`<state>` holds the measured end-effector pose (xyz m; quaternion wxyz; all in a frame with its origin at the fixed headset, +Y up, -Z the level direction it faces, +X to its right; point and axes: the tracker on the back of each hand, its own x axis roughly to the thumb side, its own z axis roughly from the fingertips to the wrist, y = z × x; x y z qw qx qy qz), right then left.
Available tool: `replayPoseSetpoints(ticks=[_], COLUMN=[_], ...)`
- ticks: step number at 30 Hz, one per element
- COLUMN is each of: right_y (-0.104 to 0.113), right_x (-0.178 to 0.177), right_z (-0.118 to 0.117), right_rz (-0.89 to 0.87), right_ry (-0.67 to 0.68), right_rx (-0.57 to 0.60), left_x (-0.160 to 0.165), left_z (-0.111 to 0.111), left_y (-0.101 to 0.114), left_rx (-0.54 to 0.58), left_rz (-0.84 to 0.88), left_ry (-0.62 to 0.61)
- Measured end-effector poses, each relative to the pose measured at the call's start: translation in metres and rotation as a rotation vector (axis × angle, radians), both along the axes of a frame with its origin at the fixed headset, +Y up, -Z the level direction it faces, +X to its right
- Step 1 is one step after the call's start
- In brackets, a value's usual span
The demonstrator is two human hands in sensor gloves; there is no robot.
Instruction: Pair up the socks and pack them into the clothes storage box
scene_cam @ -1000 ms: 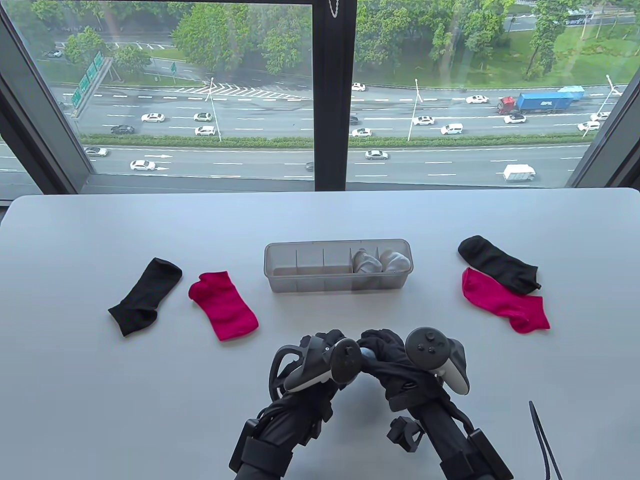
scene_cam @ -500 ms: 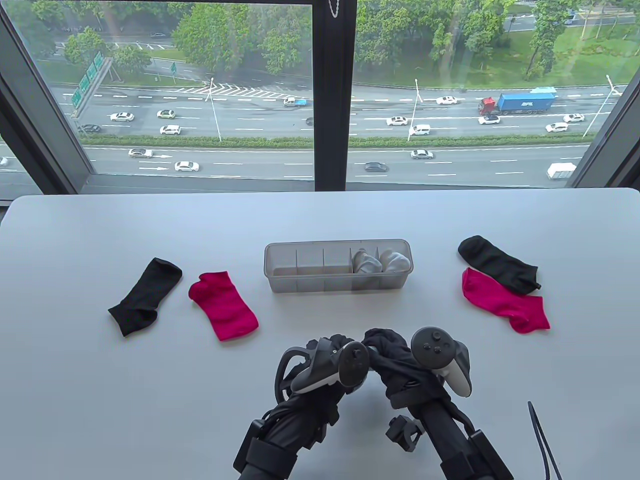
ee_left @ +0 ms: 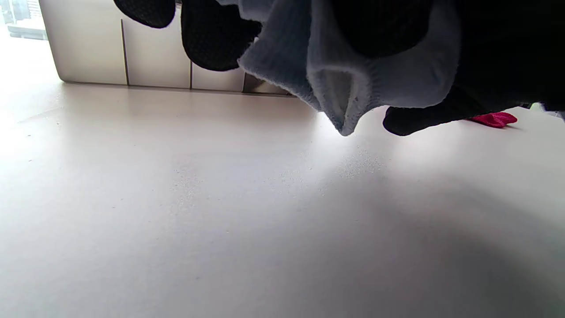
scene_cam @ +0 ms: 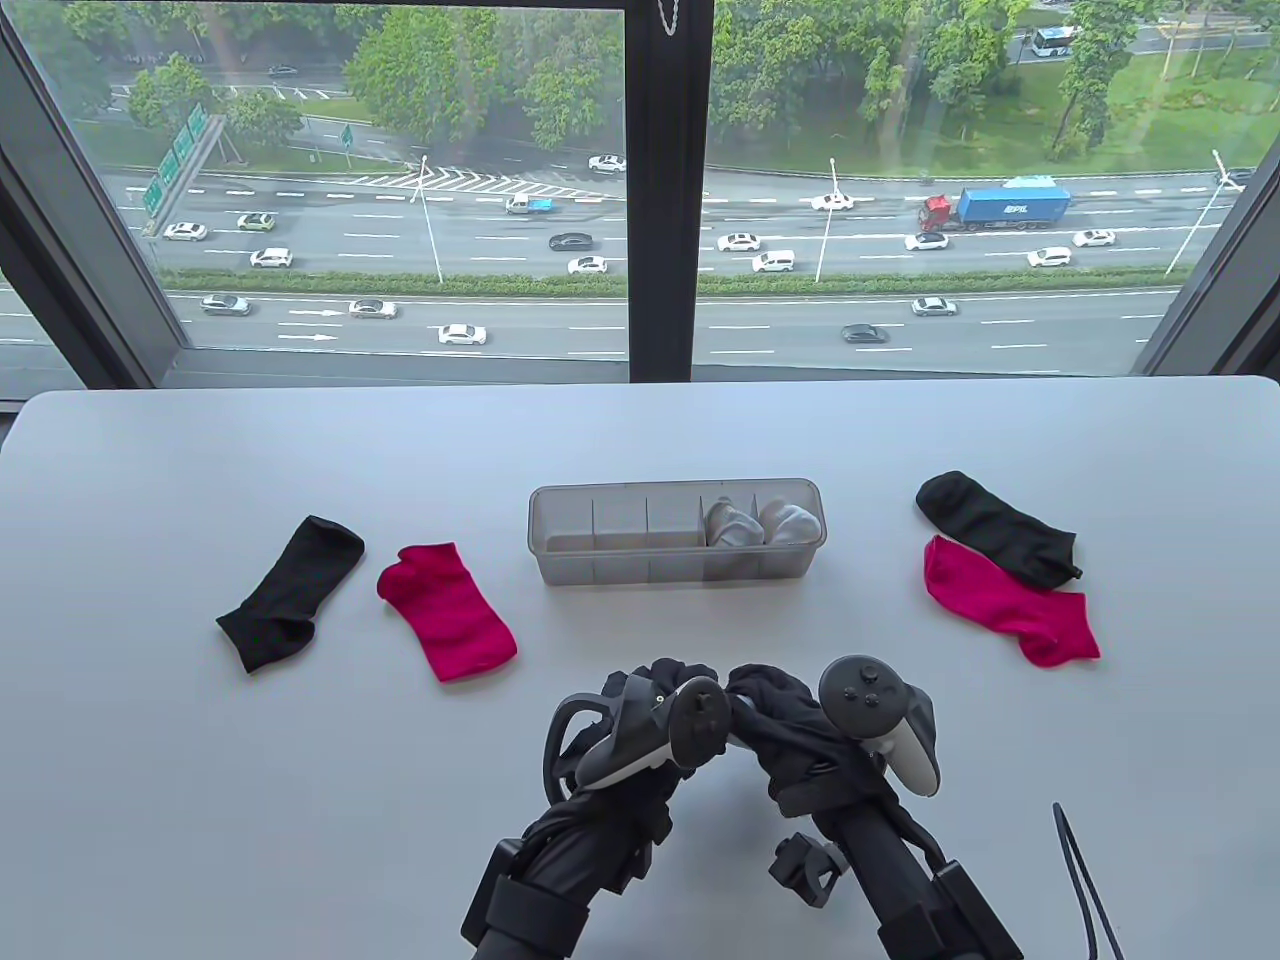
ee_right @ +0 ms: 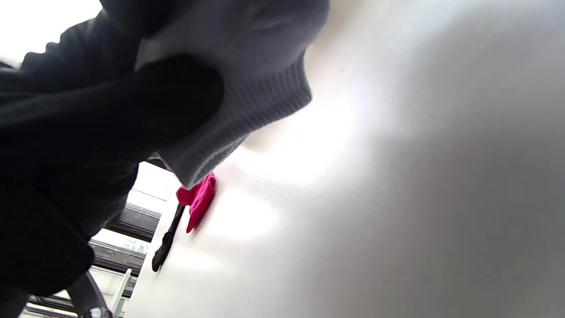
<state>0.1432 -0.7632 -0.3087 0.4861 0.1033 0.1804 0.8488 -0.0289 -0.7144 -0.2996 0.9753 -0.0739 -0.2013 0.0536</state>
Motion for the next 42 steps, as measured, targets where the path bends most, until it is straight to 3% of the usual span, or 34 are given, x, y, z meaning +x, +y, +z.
replayPoseSetpoints(ticks=[3, 5, 15, 20, 30, 33, 39, 42], right_y=[0.002, 0.005, 0.0, 0.007, 0.004, 0.009, 0.015, 0.013], right_x=[-0.001, -0.001, 0.005, 0.004, 0.003, 0.004, 0.001, 0.004], right_z=[-0.002, -0.002, -0.002, -0.002, -0.001, 0.0, 0.003, 0.002], right_rz=[0.089, 0.098, -0.058, 0.063, -0.036, -0.01, -0.029, -0.009], right_ry=[0.072, 0.046, -0.018, 0.042, -0.002, 0.032, -0.035, -0.083], right_rx=[0.037, 0.065, -0.021, 0.062, -0.001, 0.06, 0.086, 0.084], left_x=[-0.003, -0.005, 0.001, 0.0, 0.008, 0.004, 0.002, 0.006], left_z=[-0.004, -0.003, 0.003, -0.001, 0.006, 0.003, 0.005, 0.01], left_y=[-0.002, -0.004, 0.002, -0.003, 0.001, 0.0, 0.001, 0.003], left_rx=[-0.056, -0.059, 0.067, -0.022, 0.09, 0.037, 0.095, 0.183], left_rz=[-0.021, -0.019, -0.004, -0.034, -0.059, -0.046, -0.078, -0.095], left_ry=[-0.009, -0.016, -0.005, -0.023, -0.023, -0.025, 0.016, 0.036])
